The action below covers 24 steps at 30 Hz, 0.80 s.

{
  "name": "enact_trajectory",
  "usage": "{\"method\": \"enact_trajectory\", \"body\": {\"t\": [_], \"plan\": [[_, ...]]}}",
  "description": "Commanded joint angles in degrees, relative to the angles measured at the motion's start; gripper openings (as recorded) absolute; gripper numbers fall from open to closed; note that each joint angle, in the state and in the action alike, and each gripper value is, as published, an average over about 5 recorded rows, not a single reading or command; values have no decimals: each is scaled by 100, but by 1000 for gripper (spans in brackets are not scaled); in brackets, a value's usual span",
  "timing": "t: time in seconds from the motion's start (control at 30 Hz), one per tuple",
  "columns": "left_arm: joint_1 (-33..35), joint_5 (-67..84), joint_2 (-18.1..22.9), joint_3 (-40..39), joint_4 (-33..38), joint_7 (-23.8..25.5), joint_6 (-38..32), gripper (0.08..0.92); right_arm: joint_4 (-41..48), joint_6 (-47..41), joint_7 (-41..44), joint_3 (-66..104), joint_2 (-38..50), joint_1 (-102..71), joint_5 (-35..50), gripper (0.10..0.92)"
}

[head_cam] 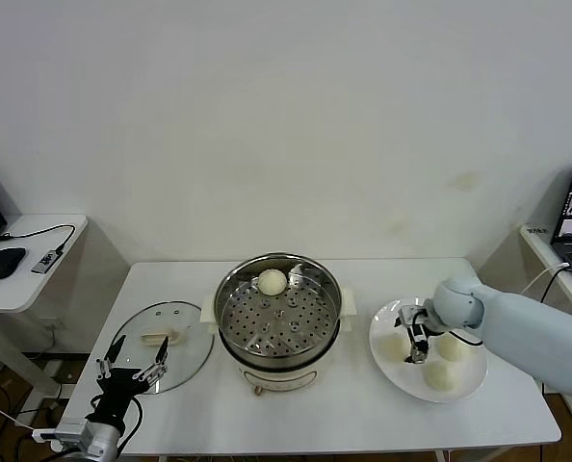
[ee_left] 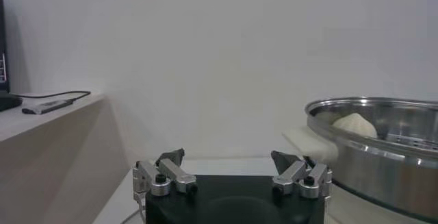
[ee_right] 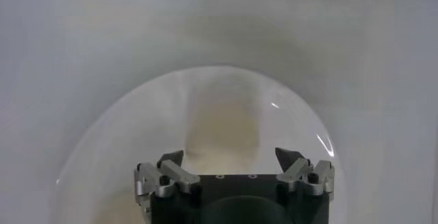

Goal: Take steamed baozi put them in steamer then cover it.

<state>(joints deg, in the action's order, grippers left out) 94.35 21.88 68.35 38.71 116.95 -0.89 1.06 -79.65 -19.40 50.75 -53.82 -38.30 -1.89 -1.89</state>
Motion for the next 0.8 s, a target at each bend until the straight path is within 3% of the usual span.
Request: {"method": "enact_trajectory", "body": {"t": [0.03,0.43,0.8], "plan": [[-31,-12,20,-13,-49,-16,-7,823,181,-53,-11,144,-165,-202,-39,736],[-44,-43,15,-3,-51,-34,-22,823,-104,-61,232,53,99,442,327,543],[-69,-27,1,-19,-5,-25,-19,823,-864,-377,425,-1238,561,2900,1481,535]]}}
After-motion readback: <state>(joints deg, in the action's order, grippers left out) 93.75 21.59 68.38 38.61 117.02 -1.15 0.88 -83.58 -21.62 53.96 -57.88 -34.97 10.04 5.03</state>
